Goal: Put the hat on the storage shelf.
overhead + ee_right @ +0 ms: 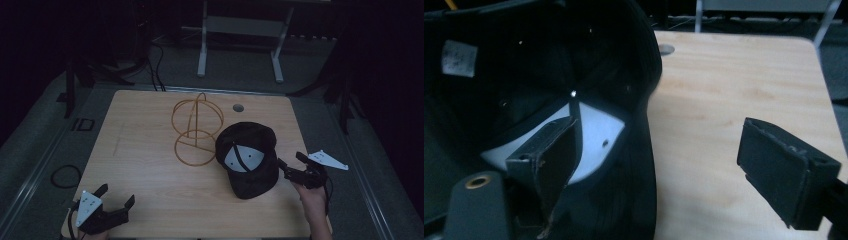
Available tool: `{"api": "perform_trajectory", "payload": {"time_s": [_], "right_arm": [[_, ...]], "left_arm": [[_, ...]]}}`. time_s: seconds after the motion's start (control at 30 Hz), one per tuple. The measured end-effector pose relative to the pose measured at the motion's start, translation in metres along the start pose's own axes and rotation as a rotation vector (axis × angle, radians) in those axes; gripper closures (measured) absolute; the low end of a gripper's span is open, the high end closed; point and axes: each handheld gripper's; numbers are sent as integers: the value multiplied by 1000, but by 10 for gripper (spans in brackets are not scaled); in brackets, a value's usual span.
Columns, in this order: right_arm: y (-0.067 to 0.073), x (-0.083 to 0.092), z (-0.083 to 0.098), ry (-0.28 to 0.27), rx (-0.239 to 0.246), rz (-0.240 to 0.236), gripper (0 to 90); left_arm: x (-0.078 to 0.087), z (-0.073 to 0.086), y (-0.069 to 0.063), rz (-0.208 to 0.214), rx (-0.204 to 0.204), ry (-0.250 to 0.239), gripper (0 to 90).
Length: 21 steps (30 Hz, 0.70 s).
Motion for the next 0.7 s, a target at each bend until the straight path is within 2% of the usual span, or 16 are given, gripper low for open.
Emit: {"api": "perform_trajectory", "payload": {"time_s": [0.1,0.13,0.17,0.27,0.3,0.4,0.43,0.5,0.53,0.6,0.7], "right_arm": [[0,-10,-7,14,13,-4,195],[0,-21,-12,30,24,-28,211],[1,-26,-14,36,41,-15,232],[-1,-41,-20,47,50,-28,318],[-1,-41,-20,47,50,-28,318],[-2,-58,-28,76,80,-32,362],[-2,-63,-30,84,89,-18,391],[-2,-66,-32,92,98,-21,420],[-4,-73,-35,104,96,-40,450],[-3,-79,-38,121,118,-46,459],[-3,-84,-39,142,121,-61,471]], "left_arm": [[0,0,-1,-3,-8,-3,27],[0,0,-1,2,-13,-5,28],[1,-1,-2,9,-17,-10,28],[2,-1,-4,20,-27,-9,27],[2,-1,-4,20,-27,-9,28],[2,-2,-6,26,-29,-13,28],[2,-2,-6,21,-29,-15,28],[2,-2,-6,26,-28,-15,28],[2,-2,-6,27,-26,-15,27],[2,-2,-5,32,-23,-13,28],[2,-2,-5,34,-23,-12,28]]}}
Point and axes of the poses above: each handheld gripper's, and its own axes: x roughly backward along the jaws, z roughly out of its underside, y roughly to its left, and after that the axes turned 5 degrees about x, right-handed
